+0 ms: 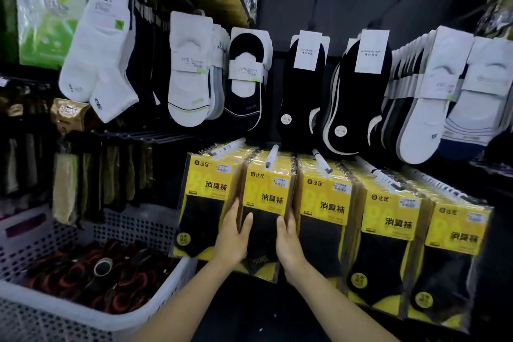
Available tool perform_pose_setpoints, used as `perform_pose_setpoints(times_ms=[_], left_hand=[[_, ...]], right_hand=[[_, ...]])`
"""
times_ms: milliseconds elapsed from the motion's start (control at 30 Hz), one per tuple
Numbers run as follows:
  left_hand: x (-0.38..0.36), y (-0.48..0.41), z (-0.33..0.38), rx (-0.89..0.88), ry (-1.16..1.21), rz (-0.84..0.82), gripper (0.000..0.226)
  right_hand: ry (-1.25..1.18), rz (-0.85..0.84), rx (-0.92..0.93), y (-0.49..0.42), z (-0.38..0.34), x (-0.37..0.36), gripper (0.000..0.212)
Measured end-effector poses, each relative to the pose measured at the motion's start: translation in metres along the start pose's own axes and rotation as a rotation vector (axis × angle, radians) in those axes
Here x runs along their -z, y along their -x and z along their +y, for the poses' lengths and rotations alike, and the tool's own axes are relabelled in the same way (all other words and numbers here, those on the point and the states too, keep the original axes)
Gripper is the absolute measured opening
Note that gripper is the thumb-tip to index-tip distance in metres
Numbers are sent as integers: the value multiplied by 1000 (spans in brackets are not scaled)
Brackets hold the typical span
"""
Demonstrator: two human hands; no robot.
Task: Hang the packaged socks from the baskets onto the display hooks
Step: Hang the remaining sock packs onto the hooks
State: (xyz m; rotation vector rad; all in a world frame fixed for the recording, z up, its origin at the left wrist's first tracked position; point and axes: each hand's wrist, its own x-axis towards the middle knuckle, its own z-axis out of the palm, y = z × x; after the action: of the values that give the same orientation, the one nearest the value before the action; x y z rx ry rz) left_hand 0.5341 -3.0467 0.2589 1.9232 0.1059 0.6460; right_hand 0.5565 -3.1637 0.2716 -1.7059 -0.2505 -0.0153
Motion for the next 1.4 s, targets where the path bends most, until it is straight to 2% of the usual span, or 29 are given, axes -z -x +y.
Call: perform_pose_setpoints(times_ms=[333,467,567,667,733,867,967,1033,1133,1400], left_hand=[[13,24,16,30,106,50,59],[17,36,43,-75,122,102,55],[11,39,68,-159,119,91,49],[-6,38,85,-225,103,58,48],[-23,36,91,-234,92,22,49],[-51,34,85,-187,61,-29,53],[-63,33,76,-150,37,-52,60],[-68,30,72,-142,20,-68,63],[-77,26,70,-168,24,-96,65],[-92,18,62,-134,101,-111,69]], right_hand=[[18,-99,0,23,-9,13,53],[34,-165,59,44,-22,35,56],[67,-197,147,60,-32,60,43],[3,-101,245,66,-38,88,24],[-43,5,273,64,-40,106,21],[55,155,293,49,-32,131,33],[46,106,203,36,-22,138,55],[53,63,166,28,-16,135,63],[57,27,143,17,-13,125,63],[-79,83,65,-8,-7,113,56]])
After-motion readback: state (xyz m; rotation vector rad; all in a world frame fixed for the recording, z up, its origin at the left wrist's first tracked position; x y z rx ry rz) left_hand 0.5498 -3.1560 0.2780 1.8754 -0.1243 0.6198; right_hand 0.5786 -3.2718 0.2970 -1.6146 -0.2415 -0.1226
